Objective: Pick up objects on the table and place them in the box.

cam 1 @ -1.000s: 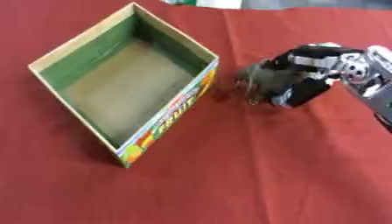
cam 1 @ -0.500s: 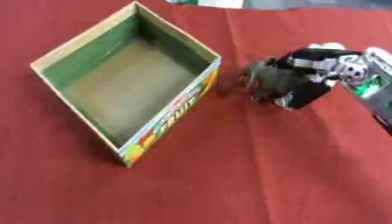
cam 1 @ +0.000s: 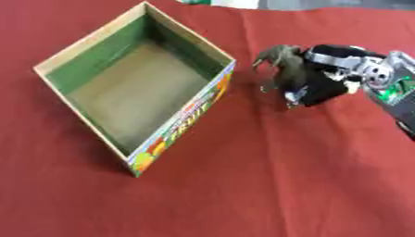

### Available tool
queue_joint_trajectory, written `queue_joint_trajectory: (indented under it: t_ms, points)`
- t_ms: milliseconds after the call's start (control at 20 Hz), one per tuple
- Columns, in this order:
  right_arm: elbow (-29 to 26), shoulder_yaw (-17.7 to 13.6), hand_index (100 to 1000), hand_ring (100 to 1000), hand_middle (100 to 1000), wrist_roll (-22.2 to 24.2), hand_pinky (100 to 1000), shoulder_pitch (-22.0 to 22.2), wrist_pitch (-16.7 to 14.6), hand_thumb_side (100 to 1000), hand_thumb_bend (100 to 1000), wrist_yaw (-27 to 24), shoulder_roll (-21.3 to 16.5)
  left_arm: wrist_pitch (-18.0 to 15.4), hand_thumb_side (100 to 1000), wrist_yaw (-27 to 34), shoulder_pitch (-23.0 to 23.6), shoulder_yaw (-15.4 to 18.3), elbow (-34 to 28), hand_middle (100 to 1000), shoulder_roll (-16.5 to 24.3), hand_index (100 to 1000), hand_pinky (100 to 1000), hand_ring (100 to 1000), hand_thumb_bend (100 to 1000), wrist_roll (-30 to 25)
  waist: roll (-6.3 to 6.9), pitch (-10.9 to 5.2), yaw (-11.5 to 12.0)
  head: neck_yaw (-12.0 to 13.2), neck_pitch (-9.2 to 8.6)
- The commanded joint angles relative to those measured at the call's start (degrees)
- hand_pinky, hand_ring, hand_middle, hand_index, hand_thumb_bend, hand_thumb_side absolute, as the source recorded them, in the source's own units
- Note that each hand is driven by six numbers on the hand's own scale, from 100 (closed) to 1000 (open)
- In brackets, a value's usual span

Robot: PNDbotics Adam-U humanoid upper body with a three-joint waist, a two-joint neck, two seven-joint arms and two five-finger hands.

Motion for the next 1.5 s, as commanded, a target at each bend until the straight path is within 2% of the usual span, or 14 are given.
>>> queue_joint_trajectory:
  t_ms: [50, 550, 850, 1150, 1400, 1500]
  points:
    - [-2.37, -1.67, 491, 613, 365, -1.45, 620, -1.54, 0.51, 416, 100, -1.68, -1.46, 0.09, 853, -0.02, -0.68, 0.56, -1.11, 875, 0.96, 897, 691, 884, 100, 0.18, 0.19, -2.0, -0.14, -0.55, -0.05]
    - [-6.27, -3.87, 374, 566, 254, -3.27, 587, -2.43, 2.51, 409, 100, -4.24, -2.23, 0.28, 853, -0.03, -0.45, 0.6, -1.11, 876, 1.08, 898, 692, 885, 100, 0.23, 0.45, -3.31, -0.42, -0.74, 0.24]
    - [-8.6, -4.16, 372, 561, 253, -2.68, 589, -5.92, 3.49, 394, 100, -3.32, -2.28, 0.28, 850, -0.16, -0.65, 0.38, -1.11, 877, 1.31, 898, 692, 884, 100, -0.02, 0.3, -4.17, -0.71, -0.65, 0.51]
    - [-7.89, -3.72, 375, 554, 256, -0.51, 575, -11.31, 3.87, 376, 100, 0.28, 1.33, 0.17, 850, -0.18, -1.28, -0.17, -1.11, 877, 1.27, 897, 691, 885, 100, -0.65, 0.02, -4.87, -0.61, -1.02, 1.07]
    - [-5.41, -3.62, 377, 534, 254, -0.38, 476, -14.85, 3.51, 364, 100, 2.34, 5.59, -0.04, 849, -0.05, -1.82, -0.46, -1.11, 877, 1.13, 897, 690, 884, 100, -0.98, -0.25, -5.14, 0.14, -1.73, 1.15]
    - [-4.05, -3.46, 380, 532, 257, -0.82, 469, -16.2, 3.06, 359, 100, 3.62, 7.51, -0.21, 848, 0.0, -2.28, -0.61, -1.11, 878, 1.01, 897, 690, 884, 100, -1.17, -0.38, -5.15, 0.53, -2.19, 1.07]
